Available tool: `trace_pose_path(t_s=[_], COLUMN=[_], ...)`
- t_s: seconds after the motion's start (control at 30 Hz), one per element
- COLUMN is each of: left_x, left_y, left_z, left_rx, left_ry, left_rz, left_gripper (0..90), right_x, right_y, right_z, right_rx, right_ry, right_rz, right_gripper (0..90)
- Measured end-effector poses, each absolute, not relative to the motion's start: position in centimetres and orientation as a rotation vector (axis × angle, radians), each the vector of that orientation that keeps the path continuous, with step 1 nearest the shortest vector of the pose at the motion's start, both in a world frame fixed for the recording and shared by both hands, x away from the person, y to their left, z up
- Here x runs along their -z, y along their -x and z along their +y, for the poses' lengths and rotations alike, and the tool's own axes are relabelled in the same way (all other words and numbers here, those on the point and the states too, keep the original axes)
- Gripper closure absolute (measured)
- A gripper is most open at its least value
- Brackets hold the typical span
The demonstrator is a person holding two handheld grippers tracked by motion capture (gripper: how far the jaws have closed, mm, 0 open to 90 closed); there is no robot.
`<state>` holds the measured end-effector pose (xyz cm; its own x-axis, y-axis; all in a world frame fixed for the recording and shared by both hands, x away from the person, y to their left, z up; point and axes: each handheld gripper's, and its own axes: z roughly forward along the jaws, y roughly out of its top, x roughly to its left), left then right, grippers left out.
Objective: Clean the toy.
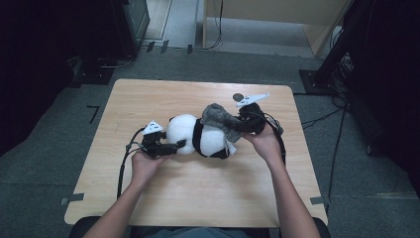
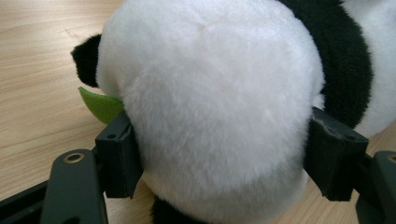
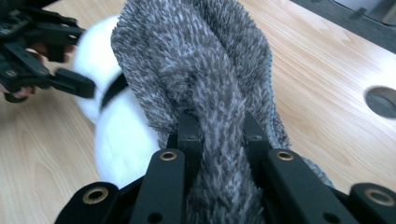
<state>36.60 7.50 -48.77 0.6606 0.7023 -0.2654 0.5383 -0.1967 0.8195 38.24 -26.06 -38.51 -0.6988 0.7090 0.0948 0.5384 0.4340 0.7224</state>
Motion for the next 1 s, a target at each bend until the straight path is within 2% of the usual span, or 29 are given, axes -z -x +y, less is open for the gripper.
trace_pose_path(t_s=[0.27,0.53,1.0], left_x=[48.7,48.5,48.7], left_y=[-36.5,-36.5,-36.1], left_z=[7.4,7.2,7.1], left_rx=[-0.208,-0.2,-0.231], left_ry=[-1.861,-1.859,-1.849], left_rz=[0.983,0.994,0.993], left_gripper=[24.5,24.4,24.2], right_x=[36.9,35.8,37.5], right_y=[-38.0,-38.2,-40.2], right_z=[-26.5,-22.1,-15.8], right_rx=[-1.166,-1.173,-1.154], right_ry=[-1.084,-0.935,-0.884], right_rz=[2.396,2.441,2.529], right_gripper=[76.7,76.6,76.3])
